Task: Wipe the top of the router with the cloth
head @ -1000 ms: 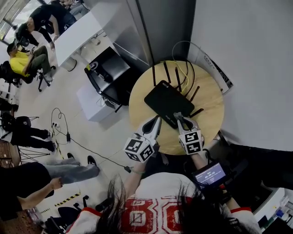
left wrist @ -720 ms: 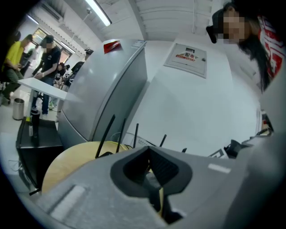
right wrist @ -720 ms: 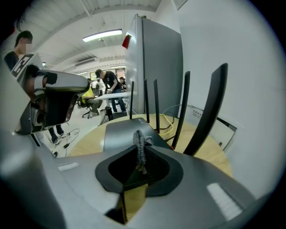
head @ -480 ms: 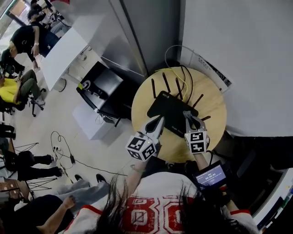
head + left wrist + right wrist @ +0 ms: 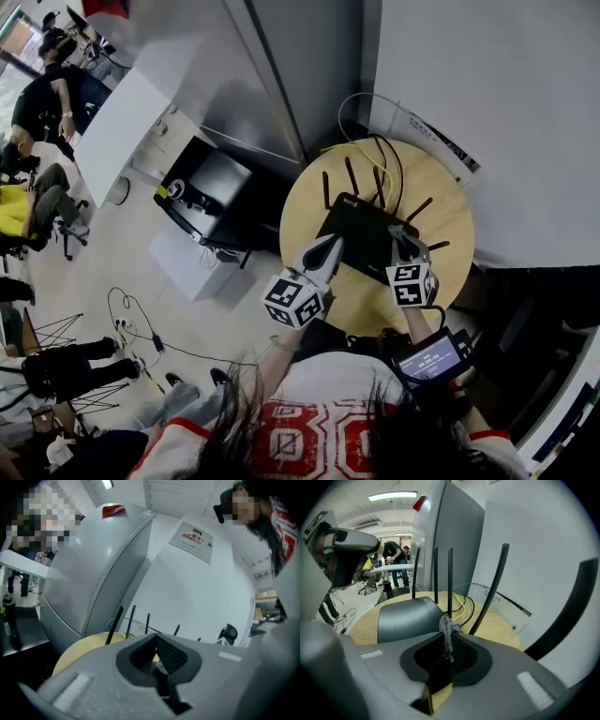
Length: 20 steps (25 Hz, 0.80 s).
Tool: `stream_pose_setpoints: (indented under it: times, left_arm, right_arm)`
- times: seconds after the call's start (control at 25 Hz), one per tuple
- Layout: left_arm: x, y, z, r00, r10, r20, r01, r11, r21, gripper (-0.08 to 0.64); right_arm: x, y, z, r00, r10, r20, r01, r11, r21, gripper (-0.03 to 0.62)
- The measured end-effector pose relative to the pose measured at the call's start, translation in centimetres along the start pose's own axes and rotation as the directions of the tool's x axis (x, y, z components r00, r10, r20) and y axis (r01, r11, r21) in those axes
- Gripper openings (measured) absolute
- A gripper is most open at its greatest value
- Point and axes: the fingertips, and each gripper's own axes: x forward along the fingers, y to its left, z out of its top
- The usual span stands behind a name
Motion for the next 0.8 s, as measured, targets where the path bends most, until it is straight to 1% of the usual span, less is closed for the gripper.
stream_pose_setpoints:
  times: [0.2,0.36,0.68,0.8]
  left_arm:
    - [-0.8,1.0,0.2,1.000,0.003,-0.003,-0.003,1.000,-0.011,0.002]
    - [-0.7,1.4,0.2,1.000,-0.012,-0.002,0.012,1.000,-0.022,0.002]
    - [0.0,0.6,0.2,0.996,-0.092,-0.016,0.091,0.995,-0.025,0.002]
    - [0.0,0.6,0.2,0.994,-0.109,-0.017,0.108,0.994,-0.030,0.002]
  right_arm:
    - [-1.0,1.0,-1.6,1.000,0.020,0.000,-0.020,0.997,0.070,0.041]
    - [-2.5,3.3,-2.9,0.998,0.056,0.006,-0.056,0.992,0.111,0.041]
    - [-5.1,7.8,-5.4,0.993,0.116,0.003,-0.115,0.986,0.119,0.041]
    - [-5.5,8.7,-5.1,0.992,0.123,-0.010,-0.121,0.985,0.121,0.041]
